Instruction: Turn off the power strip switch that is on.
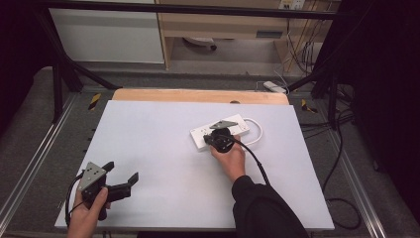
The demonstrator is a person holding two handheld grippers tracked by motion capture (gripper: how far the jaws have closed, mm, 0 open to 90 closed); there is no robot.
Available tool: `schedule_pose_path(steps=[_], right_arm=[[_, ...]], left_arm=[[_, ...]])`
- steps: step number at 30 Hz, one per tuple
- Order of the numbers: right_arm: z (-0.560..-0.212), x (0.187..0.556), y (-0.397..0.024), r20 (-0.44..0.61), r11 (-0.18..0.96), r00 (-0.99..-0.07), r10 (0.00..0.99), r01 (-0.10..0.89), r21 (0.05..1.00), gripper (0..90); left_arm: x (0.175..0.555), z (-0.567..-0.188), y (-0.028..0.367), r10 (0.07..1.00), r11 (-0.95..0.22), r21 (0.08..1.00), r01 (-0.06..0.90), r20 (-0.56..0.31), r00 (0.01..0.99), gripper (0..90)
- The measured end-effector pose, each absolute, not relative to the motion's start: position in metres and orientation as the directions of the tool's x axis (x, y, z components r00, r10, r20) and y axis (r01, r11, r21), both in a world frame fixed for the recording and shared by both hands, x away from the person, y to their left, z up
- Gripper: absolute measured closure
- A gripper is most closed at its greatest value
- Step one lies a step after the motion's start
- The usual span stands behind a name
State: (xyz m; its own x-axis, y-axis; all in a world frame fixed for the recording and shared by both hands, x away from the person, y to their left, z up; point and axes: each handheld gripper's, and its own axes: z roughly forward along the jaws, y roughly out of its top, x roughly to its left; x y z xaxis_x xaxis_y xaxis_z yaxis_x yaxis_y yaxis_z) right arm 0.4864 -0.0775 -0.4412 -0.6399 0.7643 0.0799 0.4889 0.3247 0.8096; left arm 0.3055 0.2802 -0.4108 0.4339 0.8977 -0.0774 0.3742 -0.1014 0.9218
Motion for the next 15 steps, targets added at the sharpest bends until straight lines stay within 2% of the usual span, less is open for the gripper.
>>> schedule_pose_path(steps=[15], right_arm=[[-0.4342,0.4874,-0.0808,0.087,0.313,-0.633,0.769,0.491,0.813,90.0]], left_arm=[[0.3056,-0.4109,0.2797,0.898,-0.11,0.922,0.371,-0.068,0.435,4.4]])
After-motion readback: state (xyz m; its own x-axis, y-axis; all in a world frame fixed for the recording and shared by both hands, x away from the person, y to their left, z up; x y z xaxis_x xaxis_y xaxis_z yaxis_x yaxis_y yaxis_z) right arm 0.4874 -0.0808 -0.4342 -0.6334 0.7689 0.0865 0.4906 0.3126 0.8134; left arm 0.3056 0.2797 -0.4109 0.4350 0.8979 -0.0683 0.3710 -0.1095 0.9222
